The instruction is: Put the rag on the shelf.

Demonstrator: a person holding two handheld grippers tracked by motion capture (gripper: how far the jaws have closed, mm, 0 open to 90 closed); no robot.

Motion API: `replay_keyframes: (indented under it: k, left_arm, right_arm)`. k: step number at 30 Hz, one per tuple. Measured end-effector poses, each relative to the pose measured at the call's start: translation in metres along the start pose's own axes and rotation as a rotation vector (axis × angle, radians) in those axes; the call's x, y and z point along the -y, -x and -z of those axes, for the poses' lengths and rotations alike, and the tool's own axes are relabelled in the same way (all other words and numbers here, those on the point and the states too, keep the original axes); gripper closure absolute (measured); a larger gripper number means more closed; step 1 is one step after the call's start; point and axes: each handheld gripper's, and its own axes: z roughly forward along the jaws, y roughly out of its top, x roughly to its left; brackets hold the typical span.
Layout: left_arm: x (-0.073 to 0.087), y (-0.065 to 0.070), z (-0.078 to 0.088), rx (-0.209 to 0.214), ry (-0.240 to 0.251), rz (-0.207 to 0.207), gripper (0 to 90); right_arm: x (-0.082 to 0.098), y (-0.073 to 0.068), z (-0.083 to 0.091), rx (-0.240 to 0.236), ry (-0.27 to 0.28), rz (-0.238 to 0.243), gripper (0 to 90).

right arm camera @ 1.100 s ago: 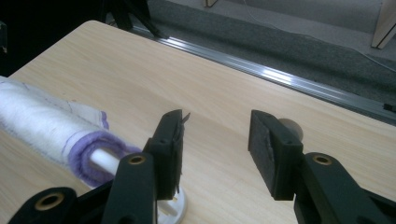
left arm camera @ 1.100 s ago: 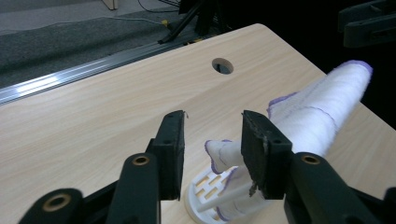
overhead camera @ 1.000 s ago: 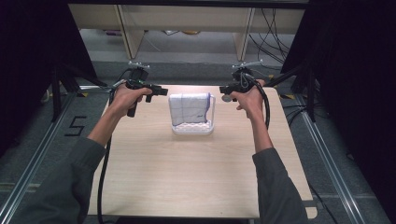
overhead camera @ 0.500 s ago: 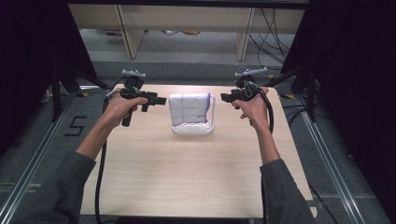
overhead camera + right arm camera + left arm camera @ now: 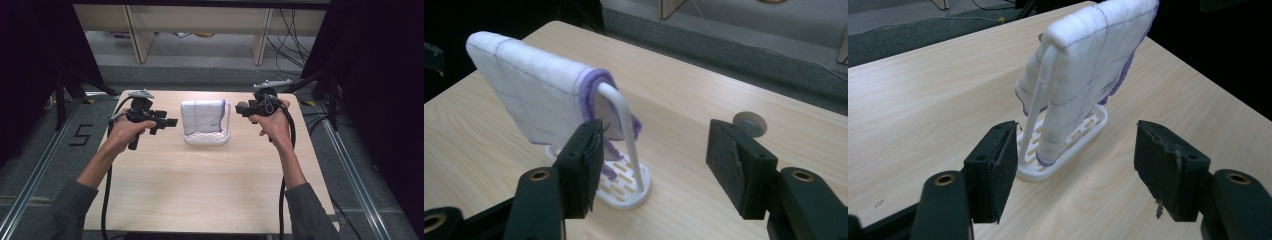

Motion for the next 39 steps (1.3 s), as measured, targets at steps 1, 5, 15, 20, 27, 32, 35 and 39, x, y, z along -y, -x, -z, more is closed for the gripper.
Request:
replay_keyframes:
  k: [1,5,15,20,27,32,35,39]
  left_arm:
    - [0.002,0.001,0.001,0.003,0.001,0.0,33.3]
    - [0.013,0.005,0.002,0.009,0.005,0.002,32.8]
    - [0.032,0.018,0.005,0.041,0.017,-0.015,31.4]
    - [0.036,0.022,0.005,0.052,0.013,-0.022,31.2]
    - [0.045,0.026,0.005,0.046,0.017,-0.025,29.8]
    - [0.053,0.029,0.006,0.059,0.019,-0.025,29.7]
    - [0.06,0.032,0.006,0.064,0.016,-0.021,29.4]
    - [0.067,0.034,0.004,0.072,0.01,-0.026,28.8]
  right_arm:
    - [0.001,-0.001,0.001,-0.001,-0.004,-0.005,40.6]
    - [0.006,-0.003,0.003,-0.006,0.01,0.011,40.2]
    - [0.023,-0.008,0.007,-0.031,0.018,0.002,39.5]
    - [0.028,-0.013,0.009,-0.031,0.02,0.002,39.1]
    - [0.036,-0.018,0.01,-0.049,0.031,-0.007,38.4]
    - [0.045,-0.02,0.011,-0.074,0.055,0.004,37.6]
    - [0.052,-0.025,0.011,-0.078,0.056,-0.003,37.4]
    - [0.061,-0.029,0.008,-0.094,0.06,-0.01,37.2]
